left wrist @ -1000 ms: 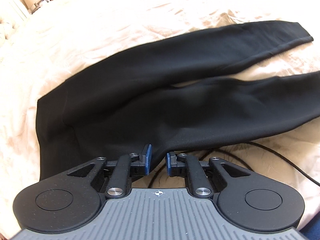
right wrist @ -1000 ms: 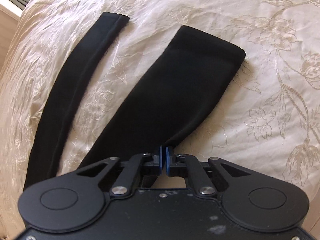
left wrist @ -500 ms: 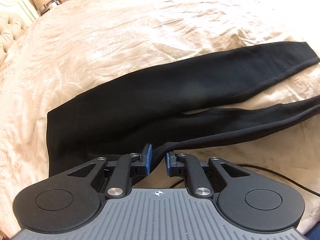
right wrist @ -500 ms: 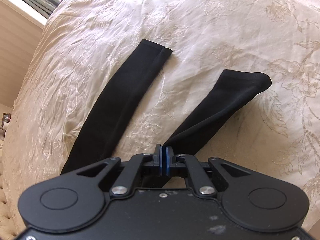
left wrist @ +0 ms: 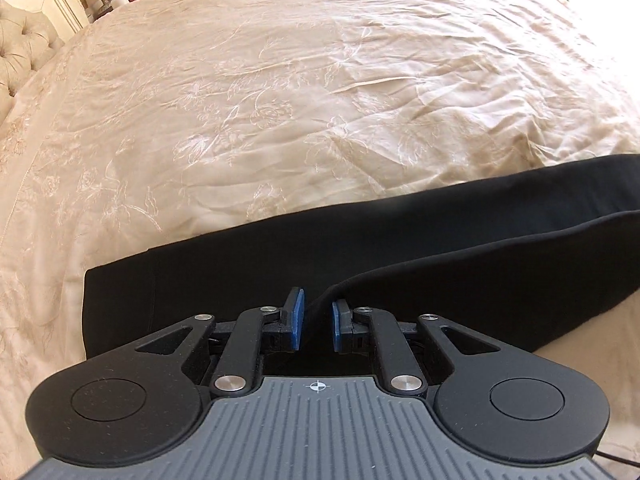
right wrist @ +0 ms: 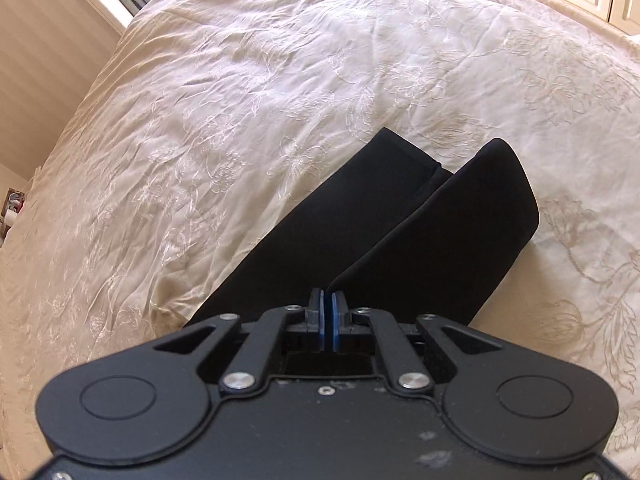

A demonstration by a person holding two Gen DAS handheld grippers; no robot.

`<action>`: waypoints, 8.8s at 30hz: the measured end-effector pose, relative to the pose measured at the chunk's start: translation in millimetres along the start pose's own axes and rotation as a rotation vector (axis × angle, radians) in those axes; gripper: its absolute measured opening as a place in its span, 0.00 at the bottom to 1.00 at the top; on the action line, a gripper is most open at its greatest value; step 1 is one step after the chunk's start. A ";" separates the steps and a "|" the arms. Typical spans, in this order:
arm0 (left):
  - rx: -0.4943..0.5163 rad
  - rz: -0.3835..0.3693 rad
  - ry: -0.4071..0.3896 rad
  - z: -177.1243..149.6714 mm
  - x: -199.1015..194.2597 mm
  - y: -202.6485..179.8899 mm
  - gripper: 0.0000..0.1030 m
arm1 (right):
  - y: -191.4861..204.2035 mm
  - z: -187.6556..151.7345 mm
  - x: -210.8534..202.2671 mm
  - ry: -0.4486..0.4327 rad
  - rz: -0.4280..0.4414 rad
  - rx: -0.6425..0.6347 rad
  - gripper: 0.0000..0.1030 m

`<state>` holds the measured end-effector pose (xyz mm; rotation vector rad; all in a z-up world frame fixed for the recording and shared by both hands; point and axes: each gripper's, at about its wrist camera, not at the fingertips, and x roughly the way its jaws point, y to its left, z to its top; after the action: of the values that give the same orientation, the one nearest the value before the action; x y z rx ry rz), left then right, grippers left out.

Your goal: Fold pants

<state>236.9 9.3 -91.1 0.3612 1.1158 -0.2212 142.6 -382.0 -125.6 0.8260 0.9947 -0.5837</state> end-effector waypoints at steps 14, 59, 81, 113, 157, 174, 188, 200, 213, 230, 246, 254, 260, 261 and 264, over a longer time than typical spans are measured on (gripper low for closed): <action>-0.033 0.020 0.082 36.4 65.4 5.7 0.13 | 43.9 42.3 68.2 0.021 -0.046 -0.070 0.05; -0.138 0.035 0.081 43.1 71.7 11.2 0.08 | -17.7 125.0 55.3 -0.053 -0.083 -0.189 0.03; -0.127 0.101 -0.010 94.7 38.8 33.0 0.21 | -9.9 91.9 16.7 -0.172 -0.151 -0.224 0.18; -0.111 0.137 0.093 -51.8 15.6 81.7 0.22 | 125.2 -194.0 -39.0 0.248 0.264 -0.621 0.22; 0.142 -0.282 0.057 -73.9 14.1 127.6 0.22 | 210.4 -226.4 -26.2 0.432 0.304 -0.415 0.02; 0.123 -0.392 0.110 -43.4 53.0 104.5 0.21 | 196.6 -264.1 -41.1 0.318 0.187 -0.644 0.25; 0.061 -0.467 0.187 -19.3 68.1 121.5 0.21 | 231.4 -291.6 -12.4 0.254 0.244 -0.736 0.33; -0.006 -0.450 0.104 -4.9 41.1 157.6 0.31 | 225.9 -246.2 -29.9 0.409 0.325 -0.463 0.07; 0.176 -0.175 0.132 -31.2 107.7 148.3 0.37 | 196.5 -263.2 -23.5 0.478 0.225 -0.442 0.31; 0.074 -0.100 0.076 -9.7 91.6 202.8 0.37 | 232.2 -282.8 -34.9 0.385 0.233 -0.707 0.32; -0.020 -0.091 0.114 -57.9 64.0 208.8 0.36 | 258.1 -338.8 -15.3 0.224 0.151 -0.987 0.14; 0.011 -0.096 0.117 -56.5 66.0 205.8 0.37 | 228.6 -271.8 6.4 0.589 0.236 -0.546 0.10; 0.045 -0.091 0.105 -55.6 65.2 201.1 0.37 | 220.5 -280.0 22.2 0.624 0.181 -0.488 0.17; 0.048 -0.100 0.108 -55.6 68.3 201.1 0.37 | 218.1 -282.4 18.1 0.624 0.182 -0.503 0.18; 0.100 -0.089 0.099 -52.0 84.4 196.3 0.37 | 214.8 -285.5 -1.0 0.600 0.187 -0.560 0.18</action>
<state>298.5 210.8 -154.0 0.4157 1.2227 -0.3420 164.1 -25.5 -137.9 0.5808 1.5142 0.1320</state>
